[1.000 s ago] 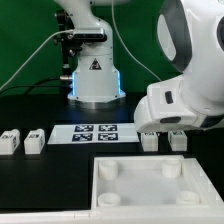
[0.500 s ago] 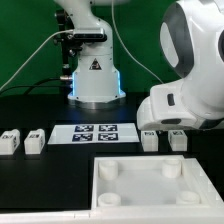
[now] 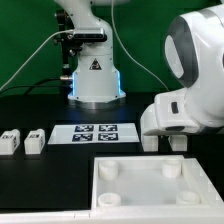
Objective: Assemble one leg
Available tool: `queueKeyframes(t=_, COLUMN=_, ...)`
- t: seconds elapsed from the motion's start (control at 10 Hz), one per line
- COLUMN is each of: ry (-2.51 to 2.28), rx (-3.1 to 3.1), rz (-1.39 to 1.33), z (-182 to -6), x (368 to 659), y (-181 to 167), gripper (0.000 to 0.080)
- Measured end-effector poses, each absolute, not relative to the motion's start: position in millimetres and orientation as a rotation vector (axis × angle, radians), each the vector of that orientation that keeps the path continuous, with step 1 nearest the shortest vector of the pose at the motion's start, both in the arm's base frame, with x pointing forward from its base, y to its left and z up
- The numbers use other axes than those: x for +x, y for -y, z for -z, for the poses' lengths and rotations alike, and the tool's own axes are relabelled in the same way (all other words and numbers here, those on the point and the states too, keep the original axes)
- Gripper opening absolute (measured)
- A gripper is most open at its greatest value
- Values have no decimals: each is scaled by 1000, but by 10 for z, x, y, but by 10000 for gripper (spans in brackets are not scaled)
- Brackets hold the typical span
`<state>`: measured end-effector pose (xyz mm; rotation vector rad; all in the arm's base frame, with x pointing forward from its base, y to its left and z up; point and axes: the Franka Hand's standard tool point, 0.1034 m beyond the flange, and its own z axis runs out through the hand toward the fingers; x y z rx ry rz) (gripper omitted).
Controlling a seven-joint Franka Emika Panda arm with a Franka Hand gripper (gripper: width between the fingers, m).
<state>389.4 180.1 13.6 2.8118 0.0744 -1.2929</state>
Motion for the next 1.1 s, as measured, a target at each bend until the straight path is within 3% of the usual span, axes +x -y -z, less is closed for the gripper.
queueKeyframes(t=0.3, ry=-76, rx=2806, rz=1302, z=-125, x=3878, y=-1795, gripper=649)
queueKeyframes(t=0.4, ry=-76, rx=2806, rz=1302, z=-124, x=3877, y=-1795, gripper=517)
queueKeyframes(t=0.5, ry=-76, rx=2806, rz=1302, z=-124, x=3877, y=-1794, gripper=517)
queueKeyframes(t=0.7, ry=-77, rx=2806, rz=1302, z=-126, x=3877, y=-1794, gripper=291)
queueKeyframes(t=1.1, ry=-77, rx=2806, rz=1302, z=-126, x=3877, y=-1794, gripper=291)
